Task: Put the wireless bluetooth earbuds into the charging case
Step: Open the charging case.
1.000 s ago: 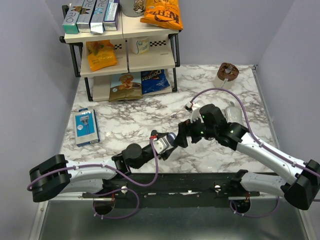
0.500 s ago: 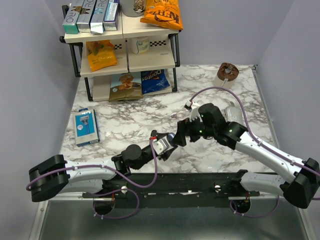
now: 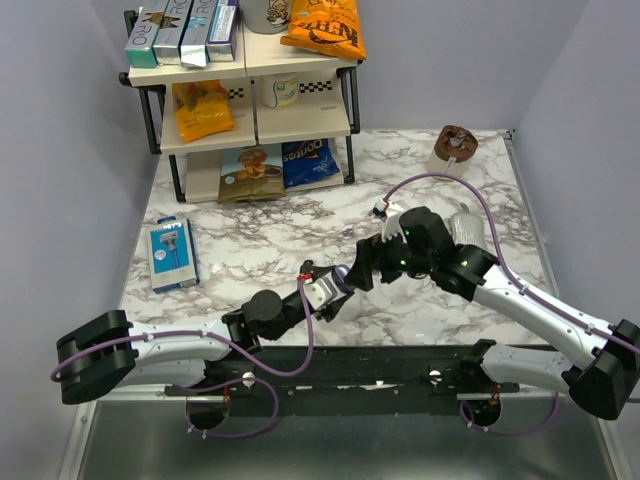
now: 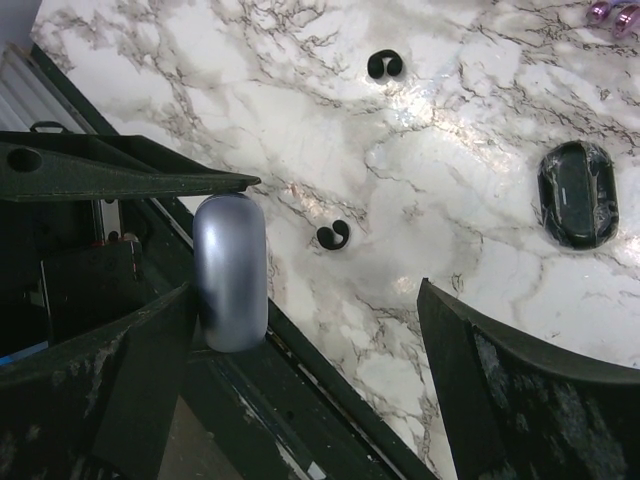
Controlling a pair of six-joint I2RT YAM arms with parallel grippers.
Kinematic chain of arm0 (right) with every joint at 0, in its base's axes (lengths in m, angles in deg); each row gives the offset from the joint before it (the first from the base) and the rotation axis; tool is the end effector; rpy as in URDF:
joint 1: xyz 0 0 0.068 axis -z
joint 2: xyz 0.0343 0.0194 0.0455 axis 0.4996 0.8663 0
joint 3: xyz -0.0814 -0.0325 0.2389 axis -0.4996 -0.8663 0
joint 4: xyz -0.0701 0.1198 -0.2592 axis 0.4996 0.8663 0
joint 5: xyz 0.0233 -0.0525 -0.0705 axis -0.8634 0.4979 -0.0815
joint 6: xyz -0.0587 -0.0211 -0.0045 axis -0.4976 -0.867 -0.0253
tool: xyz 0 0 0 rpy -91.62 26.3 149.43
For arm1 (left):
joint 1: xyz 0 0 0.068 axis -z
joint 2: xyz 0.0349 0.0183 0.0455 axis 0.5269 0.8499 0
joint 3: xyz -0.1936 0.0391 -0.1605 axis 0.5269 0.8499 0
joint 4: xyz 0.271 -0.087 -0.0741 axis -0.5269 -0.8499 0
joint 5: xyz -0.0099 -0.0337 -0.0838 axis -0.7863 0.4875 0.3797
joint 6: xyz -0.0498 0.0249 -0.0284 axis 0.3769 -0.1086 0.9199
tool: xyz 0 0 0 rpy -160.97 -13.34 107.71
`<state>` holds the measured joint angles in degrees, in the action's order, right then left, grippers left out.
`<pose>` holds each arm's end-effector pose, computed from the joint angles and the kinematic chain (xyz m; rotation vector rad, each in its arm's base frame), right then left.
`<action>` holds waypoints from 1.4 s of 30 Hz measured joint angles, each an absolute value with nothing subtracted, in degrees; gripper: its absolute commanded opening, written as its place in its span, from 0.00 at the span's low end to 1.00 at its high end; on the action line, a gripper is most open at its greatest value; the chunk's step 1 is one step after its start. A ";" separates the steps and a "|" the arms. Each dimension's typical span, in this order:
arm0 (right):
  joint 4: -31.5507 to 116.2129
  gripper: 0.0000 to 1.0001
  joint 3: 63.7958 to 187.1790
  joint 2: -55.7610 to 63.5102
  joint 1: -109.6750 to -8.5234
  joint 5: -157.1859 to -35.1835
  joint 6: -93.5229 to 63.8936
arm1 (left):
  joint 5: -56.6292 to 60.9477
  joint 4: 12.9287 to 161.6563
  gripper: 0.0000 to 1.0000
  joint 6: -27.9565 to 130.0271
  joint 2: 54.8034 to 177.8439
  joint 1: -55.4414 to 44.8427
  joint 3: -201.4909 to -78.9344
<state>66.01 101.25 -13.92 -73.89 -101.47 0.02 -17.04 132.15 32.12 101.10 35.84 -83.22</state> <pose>0.2036 0.2109 0.2623 -0.5800 2.2548 0.8604 0.1070 -0.2359 0.1748 0.8322 1.3406 -0.6862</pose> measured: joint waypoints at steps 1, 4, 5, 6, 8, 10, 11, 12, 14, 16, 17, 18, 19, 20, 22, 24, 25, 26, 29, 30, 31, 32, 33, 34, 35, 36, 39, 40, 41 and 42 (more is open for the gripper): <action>65.99 0.98 101.25 -13.94 -73.89 -101.34 0.17 | -17.06 132.13 0.00 32.12 101.08 35.84 -83.18; 65.99 0.98 101.25 -14.23 -73.89 -100.79 0.44 | -17.30 132.10 0.00 32.12 101.01 35.84 -83.00; 66.01 0.98 101.25 -14.38 -73.89 -100.53 0.44 | -17.46 132.10 0.00 32.12 101.01 35.84 -82.96; 66.01 0.98 101.25 -14.58 -73.89 -100.16 0.46 | -17.48 132.10 0.00 32.12 100.99 35.86 -82.90; 66.03 0.98 101.25 -14.90 -73.89 -99.53 0.48 | -17.57 132.10 0.00 32.12 100.95 35.86 -82.81; 66.03 0.98 101.25 -15.17 -73.89 -98.85 0.48 | -17.65 132.10 0.00 32.12 100.90 35.97 -82.68; 66.03 0.98 101.25 -15.30 -73.89 -98.57 0.48 | -17.68 132.08 0.00 32.12 100.86 36.06 -82.59; 66.05 0.97 101.25 -15.47 -73.89 -98.35 0.50 | -17.68 132.10 0.00 32.12 100.82 36.12 -82.52; 66.03 0.96 101.25 -16.04 -73.89 -98.24 0.37 | -17.68 132.08 0.00 32.14 100.75 36.21 -82.46; 66.01 0.95 101.25 -16.91 -73.89 -98.30 0.30 | -17.68 132.08 0.00 32.14 100.66 36.21 -82.46; 65.92 0.94 101.25 -17.48 -73.89 -98.48 0.24 | -17.68 132.08 0.00 32.14 100.60 36.21 -82.46; 65.79 0.94 101.25 -17.88 -73.89 -98.65 0.13 | -17.70 132.10 0.00 32.14 100.58 36.21 -82.46; 65.51 0.93 101.25 -18.27 -73.89 -99.09 -0.09 | -17.70 132.10 0.00 32.14 100.58 36.21 -82.46; 65.31 0.93 101.29 -18.42 -73.89 -99.57 -0.26 | -17.74 132.10 0.00 32.14 100.60 36.21 -82.46; 65.20 0.94 101.45 -18.25 -73.92 -100.73 -0.79 | -17.89 132.10 0.00 32.14 100.60 36.21 -82.46; 65.13 0.95 101.45 -17.96 -74.24 -101.52 -1.27 | -18.05 132.10 0.00 32.12 100.66 36.21 -82.46; 65.07 0.95 101.45 -17.85 -74.64 -101.82 -1.64 | -18.07 132.10 0.00 32.12 100.79 36.21 -82.48; 64.96 0.96 101.47 -17.70 -75.18 -102.02 -1.93 | -18.09 132.10 0.00 32.12 100.95 36.21 -82.48; 64.94 0.96 102.34 -16.30 -76.98 -102.28 -2.89 | -18.09 132.10 0.00 32.04 101.30 36.21 -82.48; 64.94 0.96 102.56 -15.73 -77.26 -102.28 -3.15 | -18.09 132.10 0.00 31.99 101.32 36.21 -82.48; 64.96 0.96 102.63 -15.19 -77.41 -102.30 -3.28 | -18.09 132.10 0.00 31.97 101.32 36.21 -82.50; 64.98 0.96 102.63 -14.75 -77.57 -102.30 -3.32 | -18.07 132.10 0.00 31.95 101.32 36.21 -82.50; 65.00 0.96 102.63 -14.23 -77.61 -102.28 -3.35 | -18.09 132.10 0.00 31.93 101.32 36.21 -82.50; 65.00 0.96 102.63 -13.79 -77.61 -102.26 -3.37 | -18.09 132.10 0.00 31.93 101.32 36.21 -82.55; 65.02 0.96 102.63 -13.33 -77.61 -102.24 -3.39 | -18.09 132.10 0.00 31.93 101.32 36.21 -82.59; 65.05 0.95 102.63 -13.00 -77.61 -102.08 -3.35 | -18.07 132.08 0.00 31.93 101.30 36.21 -82.61; 65.05 0.95 102.63 -12.63 -77.61 -101.28 -3.26 | -18.07 131.91 0.00 31.90 101.21 36.23 -82.61; 65.05 0.95 102.63 -12.63 -77.61 -100.95 -3.24 | -18.07 131.76 0.00 31.90 101.10 36.25 -82.61; 65.05 0.95 102.63 -12.63 -77.61 -100.69 -3.21 | -18.07 131.60 0.00 31.90 100.97 36.30 -82.61; 65.05 0.95 102.63 -12.63 -77.61 -100.34 -3.17 | -18.07 131.47 0.00 31.90 100.86 36.32 -82.61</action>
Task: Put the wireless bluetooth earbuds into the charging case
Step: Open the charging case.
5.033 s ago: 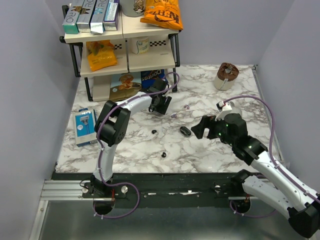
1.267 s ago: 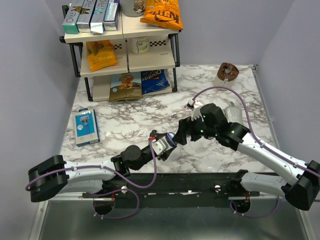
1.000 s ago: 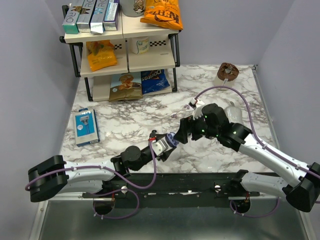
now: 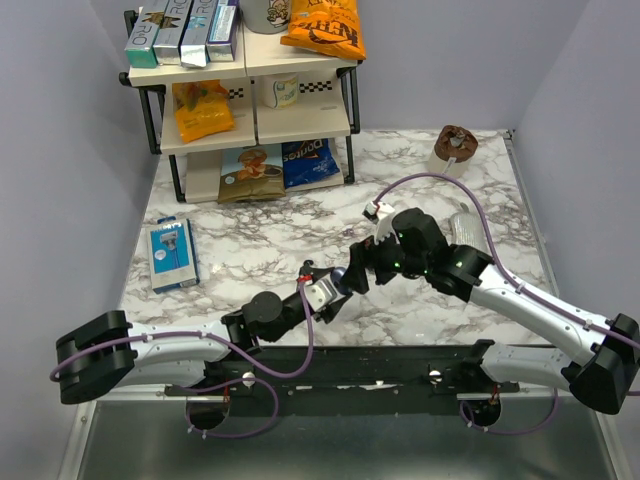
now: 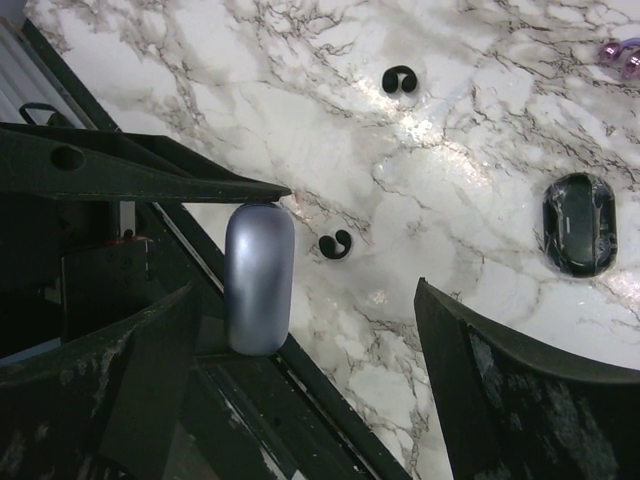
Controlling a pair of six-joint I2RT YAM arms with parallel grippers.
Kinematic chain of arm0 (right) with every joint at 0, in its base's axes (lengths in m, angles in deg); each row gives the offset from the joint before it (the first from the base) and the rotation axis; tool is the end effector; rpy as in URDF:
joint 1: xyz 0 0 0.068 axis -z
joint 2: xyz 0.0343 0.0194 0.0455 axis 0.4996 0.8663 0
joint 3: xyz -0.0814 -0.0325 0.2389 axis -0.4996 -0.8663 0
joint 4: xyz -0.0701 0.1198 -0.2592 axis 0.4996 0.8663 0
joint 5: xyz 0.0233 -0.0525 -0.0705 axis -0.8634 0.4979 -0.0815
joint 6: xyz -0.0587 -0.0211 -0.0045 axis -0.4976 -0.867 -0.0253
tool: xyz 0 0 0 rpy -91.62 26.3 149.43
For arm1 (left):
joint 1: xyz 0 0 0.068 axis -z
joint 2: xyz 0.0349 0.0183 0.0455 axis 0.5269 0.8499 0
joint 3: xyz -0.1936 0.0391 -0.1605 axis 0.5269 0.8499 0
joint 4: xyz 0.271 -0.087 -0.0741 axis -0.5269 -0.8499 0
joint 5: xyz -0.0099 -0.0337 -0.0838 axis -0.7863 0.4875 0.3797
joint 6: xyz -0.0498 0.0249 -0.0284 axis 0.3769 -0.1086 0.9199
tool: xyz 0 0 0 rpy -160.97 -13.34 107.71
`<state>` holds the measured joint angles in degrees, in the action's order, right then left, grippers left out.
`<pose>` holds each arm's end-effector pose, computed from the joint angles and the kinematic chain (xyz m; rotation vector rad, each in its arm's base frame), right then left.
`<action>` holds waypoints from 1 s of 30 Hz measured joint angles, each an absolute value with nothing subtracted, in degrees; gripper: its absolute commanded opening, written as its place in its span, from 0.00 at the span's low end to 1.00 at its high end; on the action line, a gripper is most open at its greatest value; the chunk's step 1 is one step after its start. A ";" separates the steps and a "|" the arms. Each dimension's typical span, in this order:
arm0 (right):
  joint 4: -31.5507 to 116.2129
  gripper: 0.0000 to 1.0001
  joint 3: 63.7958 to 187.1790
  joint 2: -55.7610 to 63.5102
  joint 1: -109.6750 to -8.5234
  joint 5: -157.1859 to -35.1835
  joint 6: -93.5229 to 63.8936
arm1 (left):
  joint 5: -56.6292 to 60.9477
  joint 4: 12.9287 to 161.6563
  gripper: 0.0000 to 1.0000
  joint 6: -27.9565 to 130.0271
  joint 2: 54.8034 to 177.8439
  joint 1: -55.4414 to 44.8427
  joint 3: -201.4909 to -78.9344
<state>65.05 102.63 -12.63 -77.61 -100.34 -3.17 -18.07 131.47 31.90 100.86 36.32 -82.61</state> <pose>0.1945 0.2278 0.2669 -0.6999 2.1984 0.8520 0.1050 -0.2346 0.1706 0.8393 1.3559 -0.6688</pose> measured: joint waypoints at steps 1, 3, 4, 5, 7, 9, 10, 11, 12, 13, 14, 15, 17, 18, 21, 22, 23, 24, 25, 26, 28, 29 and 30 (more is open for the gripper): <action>65.07 0.95 102.63 -12.63 -77.61 -99.94 -3.13 | -18.07 131.34 0.00 31.90 100.69 36.34 -82.61; 65.09 0.95 102.63 -12.63 -77.61 -99.33 -3.04 | -18.07 131.23 0.00 31.93 100.36 36.41 -82.61; 65.11 0.95 102.63 -12.63 -77.61 -99.02 -3.02 | -18.07 131.23 0.00 31.93 100.23 36.49 -82.61; 65.16 0.95 102.63 -12.59 -77.61 -98.72 -3.02 | -18.07 131.25 0.00 31.93 100.03 36.58 -82.61; 65.26 0.95 102.63 -12.48 -77.61 -98.39 -2.65 | -18.09 131.10 0.00 31.93 99.81 36.60 -82.61; 65.33 0.95 102.63 -12.39 -77.61 -98.19 -2.23 | -18.09 130.77 0.00 31.93 99.64 36.60 -82.61; 65.37 0.95 102.63 -12.39 -77.61 -98.04 -2.12 | -18.09 130.53 0.00 31.93 99.51 36.67 -82.61; 65.37 0.95 102.63 -12.39 -77.61 -97.82 -2.03 | -18.09 130.36 0.00 31.93 99.35 36.71 -82.61; 65.37 0.95 102.63 -12.39 -77.61 -97.67 -1.95 | -18.11 130.23 0.00 31.93 99.22 36.78 -82.61; 65.40 0.95 102.63 -12.39 -77.61 -97.52 -1.86 | -18.18 130.05 0.00 31.93 99.09 36.84 -82.61; 65.42 0.95 102.63 -12.41 -77.61 -97.28 -1.73 | -18.29 129.94 0.00 31.93 99.05 36.86 -82.61; 65.44 0.95 102.63 -12.48 -77.61 -97.04 -1.68 | -18.35 129.85 0.00 31.93 99.02 36.89 -82.61; 65.55 0.95 102.63 -12.72 -77.61 -96.79 -1.51 | -18.53 129.79 0.00 31.93 98.91 36.95 -82.61; 65.64 0.95 102.63 -12.89 -77.59 -96.62 -1.49 | -18.55 129.74 0.00 31.93 98.81 36.95 -82.61; 65.85 0.95 102.63 -13.37 -77.39 -96.44 -1.27 | -18.70 129.61 0.00 31.93 98.54 37.06 -82.61; 65.92 0.95 102.63 -13.50 -77.26 -96.42 -1.16 | -18.83 129.61 0.00 31.93 98.52 37.15 -82.61; 65.99 0.95 102.63 -13.68 -77.11 -96.38 -1.12 | -19.01 129.59 0.00 31.93 98.50 37.26 -82.61; 66.10 0.95 102.63 -13.83 -76.98 -96.34 -1.07 | -19.18 129.57 0.00 31.93 98.48 37.30 -82.61; 66.20 0.95 102.63 -13.94 -76.82 -96.27 -1.07 | -19.27 129.48 0.00 31.93 98.46 37.32 -82.61; 66.29 0.95 102.63 -14.07 -76.67 -96.20 -1.05 | -19.38 129.39 0.00 31.93 98.41 37.35 -82.61; 66.40 0.95 102.61 -14.20 -76.36 -96.01 -1.01 | -19.58 129.09 0.00 31.93 98.35 37.35 -82.59; 66.49 0.95 102.61 -14.27 -76.28 -95.88 -0.90 | -19.62 129.09 0.00 31.93 98.35 37.35 -82.59; 66.55 0.95 102.61 -14.29 -76.19 -95.79 -0.85 | -19.66 129.02 0.00 31.93 98.35 37.35 -82.59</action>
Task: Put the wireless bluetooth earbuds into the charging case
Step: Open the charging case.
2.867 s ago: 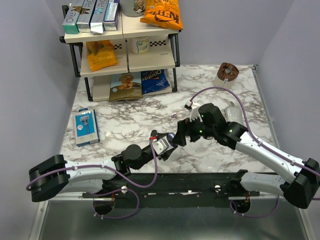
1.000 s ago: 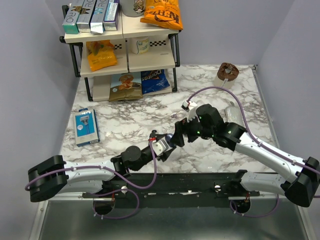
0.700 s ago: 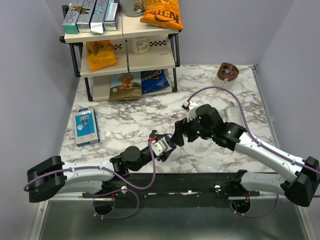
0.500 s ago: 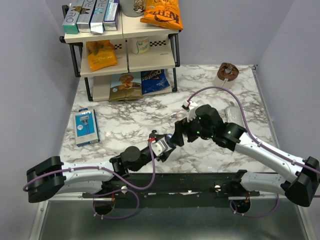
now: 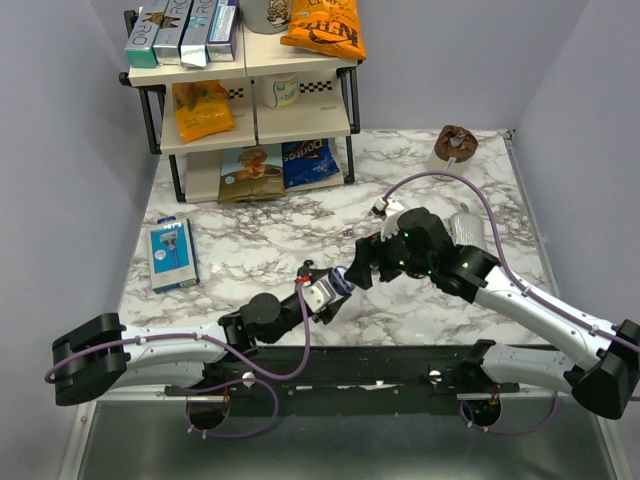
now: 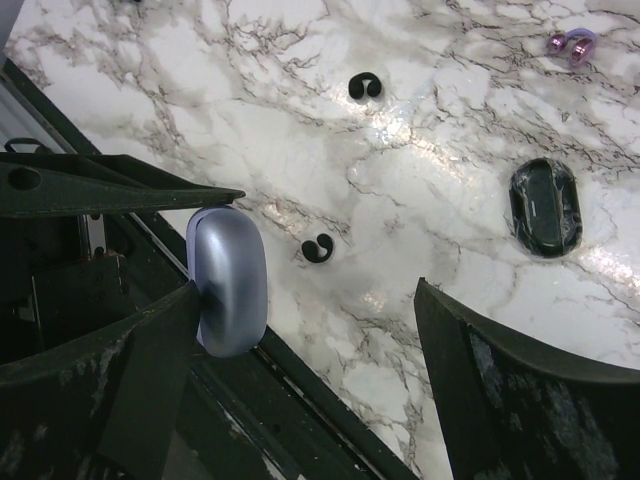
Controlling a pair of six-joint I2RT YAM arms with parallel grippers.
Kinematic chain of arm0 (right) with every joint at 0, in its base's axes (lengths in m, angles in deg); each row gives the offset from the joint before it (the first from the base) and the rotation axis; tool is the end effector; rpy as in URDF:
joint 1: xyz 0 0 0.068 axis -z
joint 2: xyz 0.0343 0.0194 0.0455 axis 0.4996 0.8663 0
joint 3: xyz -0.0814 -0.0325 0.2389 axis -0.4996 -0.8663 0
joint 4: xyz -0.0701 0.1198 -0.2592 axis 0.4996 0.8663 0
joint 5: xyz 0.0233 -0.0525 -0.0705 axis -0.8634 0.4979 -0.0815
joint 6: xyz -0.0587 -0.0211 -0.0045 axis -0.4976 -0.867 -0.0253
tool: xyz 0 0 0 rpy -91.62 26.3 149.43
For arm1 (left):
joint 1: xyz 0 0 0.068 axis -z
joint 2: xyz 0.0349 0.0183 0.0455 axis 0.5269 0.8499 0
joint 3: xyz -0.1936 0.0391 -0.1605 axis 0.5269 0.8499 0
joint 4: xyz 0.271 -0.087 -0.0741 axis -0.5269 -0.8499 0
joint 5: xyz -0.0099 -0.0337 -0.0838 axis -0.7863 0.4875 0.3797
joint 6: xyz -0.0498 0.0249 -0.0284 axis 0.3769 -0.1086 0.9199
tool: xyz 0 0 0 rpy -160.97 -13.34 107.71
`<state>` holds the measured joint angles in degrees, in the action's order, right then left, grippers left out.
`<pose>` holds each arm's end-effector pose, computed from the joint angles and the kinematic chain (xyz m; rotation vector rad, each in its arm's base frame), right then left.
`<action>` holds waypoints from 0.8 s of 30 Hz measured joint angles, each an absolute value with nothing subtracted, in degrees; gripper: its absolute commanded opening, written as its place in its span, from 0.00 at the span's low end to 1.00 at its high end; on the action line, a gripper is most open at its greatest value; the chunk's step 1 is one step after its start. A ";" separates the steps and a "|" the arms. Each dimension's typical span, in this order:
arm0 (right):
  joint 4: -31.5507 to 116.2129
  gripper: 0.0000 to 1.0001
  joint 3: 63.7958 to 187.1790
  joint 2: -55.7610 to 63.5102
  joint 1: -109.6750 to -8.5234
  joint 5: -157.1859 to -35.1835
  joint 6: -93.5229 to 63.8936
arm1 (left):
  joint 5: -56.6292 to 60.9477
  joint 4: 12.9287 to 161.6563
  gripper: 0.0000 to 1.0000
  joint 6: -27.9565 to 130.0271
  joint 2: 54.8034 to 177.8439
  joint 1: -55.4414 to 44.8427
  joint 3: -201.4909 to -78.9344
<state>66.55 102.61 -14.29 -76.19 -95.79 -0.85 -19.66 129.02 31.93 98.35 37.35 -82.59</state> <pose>0.1987 0.2161 0.2718 -0.5776 2.2161 0.7789 0.1010 -0.2333 0.1756 0.8312 1.3593 -0.6622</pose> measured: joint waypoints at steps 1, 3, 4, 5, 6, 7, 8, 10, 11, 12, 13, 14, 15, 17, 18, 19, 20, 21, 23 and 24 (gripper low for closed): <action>66.66 0.95 102.61 -14.33 -76.10 -95.75 -0.77 | -19.69 129.00 0.00 31.93 98.32 37.35 -82.59; 66.77 0.95 102.61 -14.42 -75.93 -95.59 -0.68 | -19.90 128.94 0.00 31.93 98.32 37.43 -82.59; 66.82 0.95 102.61 -14.47 -75.86 -95.57 -0.68 | -20.01 128.94 0.00 31.93 98.32 37.48 -82.59; 66.90 0.95 102.61 -14.55 -75.77 -95.53 -0.68 | -20.08 128.89 0.00 31.93 98.32 37.54 -82.59; 66.95 0.95 102.58 -14.62 -75.69 -95.48 -0.68 | -20.25 128.85 0.00 31.93 98.30 37.65 -82.59; 66.99 0.95 102.54 -14.68 -75.60 -95.40 -0.68 | -20.32 128.78 0.00 31.93 98.24 37.70 -82.59; 67.01 0.95 102.52 -14.73 -75.60 -95.33 -0.68 | -20.43 128.76 0.00 31.93 98.19 37.72 -82.59; 67.04 0.95 102.43 -14.77 -75.53 -95.22 -0.66 | -20.47 128.70 0.00 31.93 98.15 37.72 -82.59; 67.04 0.95 102.41 -14.77 -75.47 -95.22 -0.66 | -20.52 128.67 0.00 31.93 98.13 37.76 -82.59; 67.06 0.95 102.36 -14.79 -75.34 -95.20 -0.64 | -20.65 128.63 0.00 31.93 98.13 37.83 -82.57; 67.10 0.95 102.34 -14.84 -75.21 -95.16 -0.64 | -20.67 128.61 0.00 31.93 98.11 37.87 -82.52; 67.14 0.95 102.28 -14.92 -75.05 -95.02 -0.66 | -20.71 128.59 0.00 31.93 98.08 37.91 -82.48; 67.25 0.95 102.26 -14.97 -74.94 -94.83 -0.66 | -20.78 128.54 0.00 31.93 98.02 37.98 -82.46; 67.54 0.95 102.28 -15.08 -74.51 -94.22 -0.68 | -20.93 128.52 0.00 31.93 97.91 38.07 -82.37; 67.76 0.95 102.26 -15.12 -74.33 -93.91 -0.68 | -20.95 128.52 0.00 31.93 97.80 38.09 -82.35; 68.06 0.95 102.26 -15.17 -74.18 -93.60 -0.70 | -20.98 128.52 0.00 31.93 97.65 38.09 -82.35; 68.35 0.95 102.26 -15.25 -74.05 -93.41 -0.68 | -20.98 128.56 0.00 31.93 97.45 38.09 -82.35; 68.37 0.95 102.26 -15.38 -73.85 -93.21 -0.68 | -20.95 128.56 0.00 31.93 97.30 38.11 -82.33; 68.46 0.95 102.26 -15.86 -73.78 -92.90 -0.70 | -20.95 128.80 0.00 31.93 97.10 38.33 -82.33; 68.43 0.95 102.26 -16.19 -73.78 -92.90 -0.70 | -20.95 128.83 0.00 31.93 97.06 38.44 -82.33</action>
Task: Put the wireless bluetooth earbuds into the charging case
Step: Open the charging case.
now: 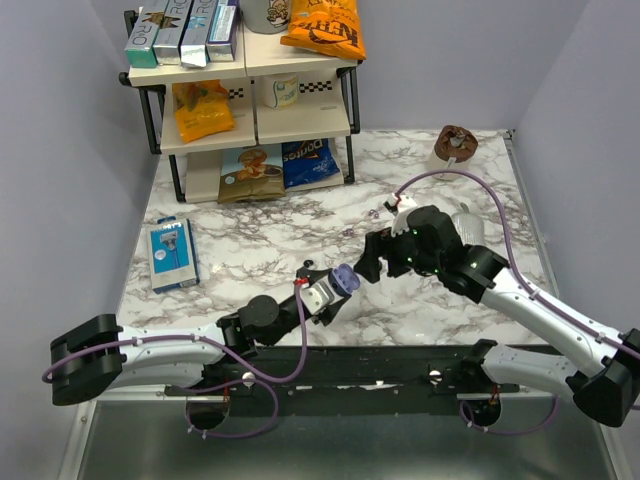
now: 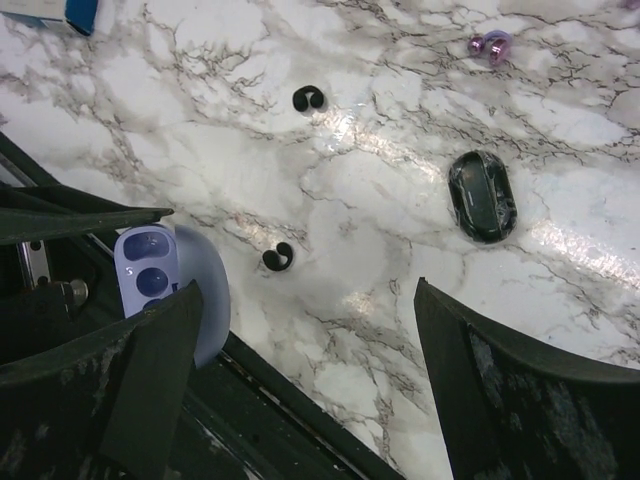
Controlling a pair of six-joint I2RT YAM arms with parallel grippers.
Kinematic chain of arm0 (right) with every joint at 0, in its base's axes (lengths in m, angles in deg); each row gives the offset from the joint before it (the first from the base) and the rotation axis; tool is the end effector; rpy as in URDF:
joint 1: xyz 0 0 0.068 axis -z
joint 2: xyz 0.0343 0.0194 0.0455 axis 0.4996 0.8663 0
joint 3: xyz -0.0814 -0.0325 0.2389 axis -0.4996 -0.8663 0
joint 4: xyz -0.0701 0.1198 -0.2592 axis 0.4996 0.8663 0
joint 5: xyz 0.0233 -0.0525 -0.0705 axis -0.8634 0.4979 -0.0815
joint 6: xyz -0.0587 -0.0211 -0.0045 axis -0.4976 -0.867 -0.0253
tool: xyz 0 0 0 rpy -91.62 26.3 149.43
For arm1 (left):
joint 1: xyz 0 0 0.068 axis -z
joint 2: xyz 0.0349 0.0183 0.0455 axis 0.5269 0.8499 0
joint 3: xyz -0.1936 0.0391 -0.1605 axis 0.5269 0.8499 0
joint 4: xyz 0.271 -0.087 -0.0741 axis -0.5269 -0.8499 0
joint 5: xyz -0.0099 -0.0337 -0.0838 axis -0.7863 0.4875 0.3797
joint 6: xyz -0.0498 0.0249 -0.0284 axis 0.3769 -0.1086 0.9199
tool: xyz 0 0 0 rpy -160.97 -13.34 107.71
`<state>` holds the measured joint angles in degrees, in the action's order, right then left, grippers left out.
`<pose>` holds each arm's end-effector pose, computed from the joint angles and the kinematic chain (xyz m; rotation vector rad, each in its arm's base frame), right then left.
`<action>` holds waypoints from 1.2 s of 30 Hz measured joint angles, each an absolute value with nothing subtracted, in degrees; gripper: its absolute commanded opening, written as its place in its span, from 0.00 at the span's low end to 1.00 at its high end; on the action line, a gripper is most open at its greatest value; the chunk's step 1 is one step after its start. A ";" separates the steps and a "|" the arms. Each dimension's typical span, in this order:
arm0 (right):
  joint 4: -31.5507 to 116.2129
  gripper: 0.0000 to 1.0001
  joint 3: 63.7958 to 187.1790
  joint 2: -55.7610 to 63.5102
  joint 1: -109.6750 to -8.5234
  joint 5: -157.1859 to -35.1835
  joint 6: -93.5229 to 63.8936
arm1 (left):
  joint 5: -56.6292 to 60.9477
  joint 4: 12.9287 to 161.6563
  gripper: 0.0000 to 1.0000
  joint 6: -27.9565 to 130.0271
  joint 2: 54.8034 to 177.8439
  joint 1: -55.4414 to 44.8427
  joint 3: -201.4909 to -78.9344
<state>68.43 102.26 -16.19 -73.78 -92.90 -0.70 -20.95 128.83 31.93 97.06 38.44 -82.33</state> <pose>0.2037 0.2005 0.2750 -0.4956 2.2235 0.7038 0.0967 -0.2327 0.1788 0.8186 1.3503 -0.6660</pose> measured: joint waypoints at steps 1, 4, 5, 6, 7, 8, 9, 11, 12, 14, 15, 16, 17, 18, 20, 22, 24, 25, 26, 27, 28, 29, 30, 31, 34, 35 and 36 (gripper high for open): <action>68.43 0.95 102.26 -16.61 -73.78 -93.06 -0.77 | -20.95 128.83 0.00 31.93 97.06 38.48 -82.33; 67.80 0.94 102.08 -18.07 -73.76 -95.05 -0.96 | -20.95 128.85 0.00 31.93 97.06 38.57 -82.33; 66.88 0.91 101.64 -18.77 -73.74 -96.29 -0.92 | -20.95 128.85 0.00 31.93 97.06 38.57 -82.33; 65.85 0.89 101.03 -19.56 -73.76 -97.56 -0.81 | -20.98 128.87 0.00 31.93 97.10 38.59 -82.33; 64.94 0.87 100.44 -20.26 -73.74 -98.94 -0.64 | -20.95 128.96 0.00 31.90 97.14 38.59 -82.33; 64.32 0.83 100.09 -20.65 -73.76 -100.25 -0.44 | -20.95 129.09 0.00 31.90 97.25 38.64 -82.33; 63.76 0.81 100.05 -20.72 -73.76 -101.36 -0.11 | -20.95 129.20 0.00 31.86 97.30 38.70 -82.33; 62.55 0.79 100.05 -20.02 -73.76 -103.13 0.39 | -20.95 129.33 0.00 31.73 97.32 38.85 -82.33; 62.16 0.78 100.05 -19.54 -73.74 -103.79 0.65 | -20.95 129.37 0.00 31.69 97.34 38.85 -82.33; 61.79 0.74 99.94 -18.53 -73.74 -105.14 1.03 | -20.95 129.57 0.00 31.53 97.34 38.85 -82.35; 61.53 0.74 99.74 -18.18 -73.74 -105.84 1.13 | -20.95 129.66 0.00 31.49 97.34 38.85 -82.35; 61.20 0.73 99.50 -17.88 -73.74 -106.41 1.33 | -20.98 129.77 0.00 31.45 97.34 38.92 -82.35; 61.05 0.70 99.35 -17.64 -73.76 -106.87 1.46 | -20.95 129.85 0.00 31.34 97.34 38.98 -82.35; 61.00 0.70 99.26 -17.37 -73.74 -107.33 1.51 | -20.95 129.94 0.00 31.29 97.34 39.12 -82.35; 60.72 0.67 99.17 -16.87 -73.74 -107.94 1.55 | -20.95 130.09 0.00 31.23 97.34 39.23 -82.37; 60.61 0.65 99.11 -16.45 -73.74 -108.51 1.75 | -20.95 130.12 0.00 31.10 97.34 39.25 -82.37; 60.41 0.60 99.06 -16.13 -73.74 -108.90 1.90 | -20.95 130.12 0.00 31.10 97.34 39.33 -82.37; 60.22 0.59 99.06 -15.89 -73.76 -109.03 1.90 | -20.95 130.14 0.00 31.10 97.34 39.38 -82.37; 60.06 0.56 99.06 -15.65 -73.76 -109.10 1.99 | -20.95 130.14 0.00 31.10 97.34 39.47 -82.37; 59.91 0.54 99.06 -15.38 -73.76 -109.19 2.01 | -20.95 130.14 0.00 31.10 97.34 39.53 -82.37; 59.78 0.52 99.06 -15.14 -73.76 -109.21 2.10 | -20.93 130.14 0.00 31.10 97.34 39.58 -82.37; 59.71 0.49 99.06 -14.92 -73.76 -109.28 2.14 | -20.93 130.14 0.00 31.10 97.34 39.60 -82.37; 59.69 0.48 99.02 -14.75 -73.74 -109.30 2.29 | -20.93 130.14 0.00 31.10 97.34 39.60 -82.37; 59.56 0.47 98.95 -14.62 -73.74 -109.34 2.34 | -20.93 130.16 0.00 31.10 97.34 39.60 -82.37; 59.36 0.43 98.91 -14.33 -73.76 -109.45 2.36 | -20.93 130.29 0.00 31.12 97.34 39.71 -82.37; 59.32 0.39 98.91 -14.25 -73.76 -109.49 2.34 | -20.93 130.40 0.00 31.10 97.34 39.77 -82.37; 59.32 0.36 98.89 -14.20 -73.76 -109.54 2.34 | -20.95 130.53 0.00 31.12 97.34 39.90 -82.37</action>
<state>59.32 98.89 -14.20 -73.76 -109.54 2.34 -20.95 130.53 31.12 97.34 39.90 -82.37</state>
